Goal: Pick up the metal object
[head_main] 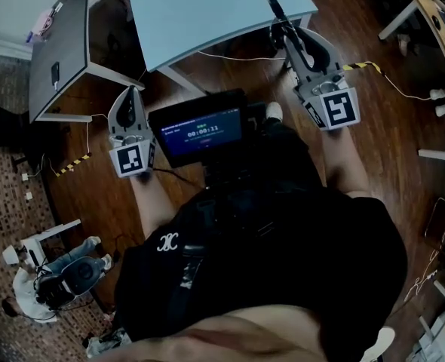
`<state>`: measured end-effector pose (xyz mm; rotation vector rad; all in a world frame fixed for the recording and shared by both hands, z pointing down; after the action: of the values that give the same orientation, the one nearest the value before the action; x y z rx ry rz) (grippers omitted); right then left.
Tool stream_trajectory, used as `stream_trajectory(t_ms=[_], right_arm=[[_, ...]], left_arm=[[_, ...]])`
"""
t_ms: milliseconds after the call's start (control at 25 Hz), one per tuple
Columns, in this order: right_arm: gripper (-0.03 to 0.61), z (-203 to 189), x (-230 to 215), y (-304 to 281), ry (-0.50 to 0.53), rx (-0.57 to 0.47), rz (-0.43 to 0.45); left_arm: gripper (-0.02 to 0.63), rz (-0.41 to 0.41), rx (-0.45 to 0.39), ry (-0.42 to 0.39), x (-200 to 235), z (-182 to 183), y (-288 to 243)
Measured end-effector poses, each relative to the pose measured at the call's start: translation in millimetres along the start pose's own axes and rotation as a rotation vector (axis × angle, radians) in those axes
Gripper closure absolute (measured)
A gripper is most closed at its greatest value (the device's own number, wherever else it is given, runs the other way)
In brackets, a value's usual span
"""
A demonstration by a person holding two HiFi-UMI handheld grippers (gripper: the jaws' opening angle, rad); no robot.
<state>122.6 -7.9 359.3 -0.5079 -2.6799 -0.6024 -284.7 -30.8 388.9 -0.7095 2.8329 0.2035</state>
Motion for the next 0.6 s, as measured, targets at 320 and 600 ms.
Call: stream_trajectory(t_ms=[320, 600], right_arm=[[0.514, 43, -1, 56, 0.030, -0.011, -0.028], [0.514, 56, -29, 92, 0.050, -0.007, -0.040]], left_arm=[[0.604, -0.011, -0.056, 0.007, -22, 23, 33], [0.604, -0.023, -0.073, 0.002, -56, 46, 35]])
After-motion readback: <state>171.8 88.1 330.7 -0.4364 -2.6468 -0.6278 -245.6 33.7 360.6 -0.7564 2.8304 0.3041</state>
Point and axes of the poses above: the fingertips, and each gripper's own axes: y backward along the fingers, x to its left, z out of its top, the point moved 6 cm from there along y, backward along the fingers, and after that the axes turned 13 degrees about y, right-handed, at the moved point
